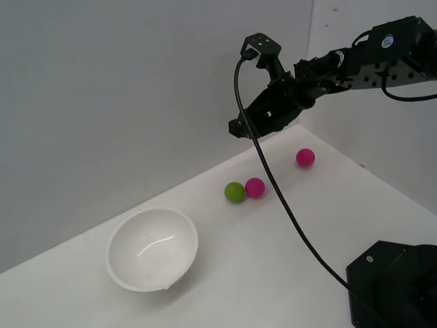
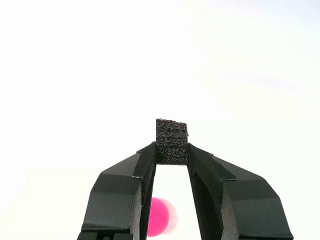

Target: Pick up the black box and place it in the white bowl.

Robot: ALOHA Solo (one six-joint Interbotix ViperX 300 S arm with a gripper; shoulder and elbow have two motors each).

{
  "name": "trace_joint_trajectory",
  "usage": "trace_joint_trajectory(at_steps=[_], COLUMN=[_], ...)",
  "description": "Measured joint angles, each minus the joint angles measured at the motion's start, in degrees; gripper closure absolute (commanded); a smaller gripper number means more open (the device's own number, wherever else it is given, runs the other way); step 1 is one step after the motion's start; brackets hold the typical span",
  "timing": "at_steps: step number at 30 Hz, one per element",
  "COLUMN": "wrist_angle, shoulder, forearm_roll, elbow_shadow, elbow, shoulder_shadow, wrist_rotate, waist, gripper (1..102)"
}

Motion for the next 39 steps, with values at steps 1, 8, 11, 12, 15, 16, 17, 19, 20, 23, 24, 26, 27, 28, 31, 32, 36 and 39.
trace_joint_trajectory(at_steps=[1,8,11,12,15,16,17,19,20,23,24,26,27,28,31,32,36,39], wrist_angle=[0.1,2.0,2.2,2.2,2.9,3.4,3.9,4.0,4.1,4.5,4.9,5.1,5.2,5.2,5.3,5.3,5.2,5.2], shoulder=[0.7,4.5,5.7,6.1,7.1,7.4,7.7,8.6,9.1,10.5,10.8,11.5,11.9,12.0,12.7,12.7,12.5,12.0], forearm_roll=[0.0,0.1,0.1,0.1,0.1,0.0,0.0,0.0,0.0,0.0,0.0,0.0,0.0,0.0,-0.4,-0.8,-2.1,-2.8], elbow_shadow=[0.4,2.0,2.9,3.0,3.0,3.1,3.1,3.0,3.1,3.1,3.1,3.0,3.1,3.1,3.1,3.0,3.1,3.0], elbow=[0.2,2.0,2.7,2.7,2.8,2.7,2.8,2.8,2.8,2.8,2.8,2.8,2.8,2.8,2.8,2.8,2.8,2.8], shoulder_shadow=[0.7,4.6,5.8,6.2,7.1,7.5,7.9,8.8,9.2,10.5,10.9,11.6,11.9,12.2,12.8,12.8,12.7,12.2], wrist_rotate=[0.0,0.0,-0.1,-0.1,-0.5,-0.7,-0.9,-1.0,-0.9,-1.0,-1.4,-1.8,-1.8,-1.8,-1.8,-1.9,-1.9,-1.9], waist=[0.1,0.0,0.1,0.1,0.1,0.1,0.1,0.0,-0.3,-1.7,-2.1,-2.9,-3.2,-3.7,-5.5,-6.4,-9.2,-11.1], gripper=[78,78,78,78,78,78,78,78,78,78,78,78,78,78,78,78,78,78])
